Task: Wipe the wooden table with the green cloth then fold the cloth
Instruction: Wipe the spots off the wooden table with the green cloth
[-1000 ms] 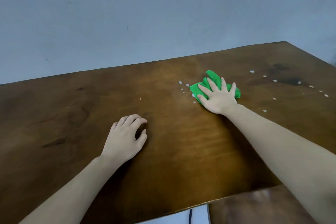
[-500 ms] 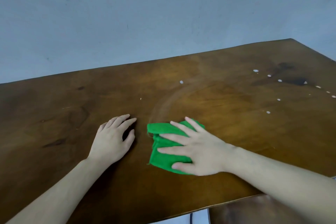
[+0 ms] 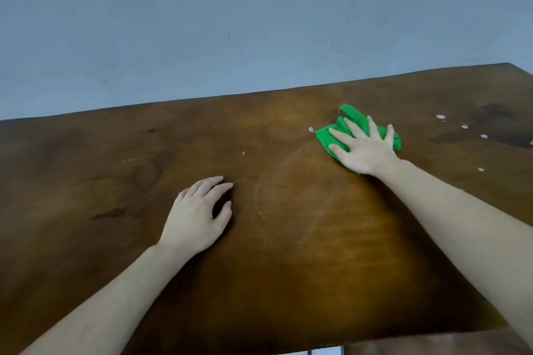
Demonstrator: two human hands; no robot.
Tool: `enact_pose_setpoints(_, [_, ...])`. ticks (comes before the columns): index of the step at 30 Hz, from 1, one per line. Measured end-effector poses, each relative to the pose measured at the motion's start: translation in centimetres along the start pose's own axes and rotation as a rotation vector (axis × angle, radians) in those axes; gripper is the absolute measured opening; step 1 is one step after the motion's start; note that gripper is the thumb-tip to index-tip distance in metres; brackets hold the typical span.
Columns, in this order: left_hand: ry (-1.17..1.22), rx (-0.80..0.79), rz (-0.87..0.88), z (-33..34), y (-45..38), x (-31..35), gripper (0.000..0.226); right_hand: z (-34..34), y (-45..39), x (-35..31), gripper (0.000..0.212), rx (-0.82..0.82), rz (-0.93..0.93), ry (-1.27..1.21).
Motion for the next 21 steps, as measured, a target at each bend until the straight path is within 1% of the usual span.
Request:
enact_pose_setpoints(1, [0.013, 0.011, -0.021, -0.1, 0.1, -0.2, 0.041, 0.2, -0.6, -1.7, 0.058, -0.002, -0.026, -0.006])
enact_pose_setpoints(3, [0.038, 0.025, -0.06, -0.2, 0.2, -0.6, 0.039, 0.6, -1.1, -5.8, 0.055, 0.025, -0.139, -0.029])
enact_pose_setpoints(5, [0.043, 0.027, -0.074, -0.3, 0.2, -0.8, 0.038, 0.5, -0.6, -9.9, 0.055, 0.059, -0.299, -0.074])
enact_pose_setpoints(8, [0.04, 0.016, -0.079, -0.4, 0.1, -0.9, 0.038, 0.8, 1.6, -14.7, 0.058, 0.023, -0.56, -0.124])
enact_pose_setpoints(10, [0.048, 0.02, -0.092, -0.5, -0.1, -1.1, 0.036, 0.9, 4.1, -16.7, 0.06, 0.01, -0.722, -0.093])
enact_pose_setpoints(12, [0.047, 0.044, -0.101, -0.7, -0.6, -1.4, 0.035, 1.2, 6.8, -18.1, 0.061, 0.055, -0.879, -0.006])
enact_pose_setpoints(14, [0.016, 0.055, -0.099, -0.7, -1.3, -1.5, 0.035, 1.7, 8.6, -19.2, 0.058, 0.095, -0.993, 0.055])
enact_pose_setpoints(16, [-0.013, 0.04, -0.1, -0.4, -2.0, -1.5, 0.036, 2.7, 8.8, -20.3, 0.053, 0.068, -1.042, 0.077])
enact_pose_setpoints(18, [-0.03, 0.032, -0.1, -0.2, -2.4, -1.5, 0.037, 3.6, 7.5, -21.3, 0.05, -0.022, -1.03, 0.087])
enact_pose_setpoints(19, [-0.035, 0.036, -0.1, -0.2, -2.6, -1.5, 0.037, 3.7, 6.0, -21.8, 0.049, -0.051, -0.999, 0.092])
enact_pose_setpoints(21, [-0.026, 0.033, -0.103, -0.3, -2.4, -1.3, 0.039, 3.1, 2.1, -21.8, 0.05, -0.066, -0.864, 0.104])
Point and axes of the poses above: each hand's wrist, its own y-axis away from the middle knuckle, its own z-axis out of the palm, x = y × z, the point moved 10 cm from there along -y, towards the middle knuckle, and after that the axes turned 11 degrees about -y, right-handed, at the moved point
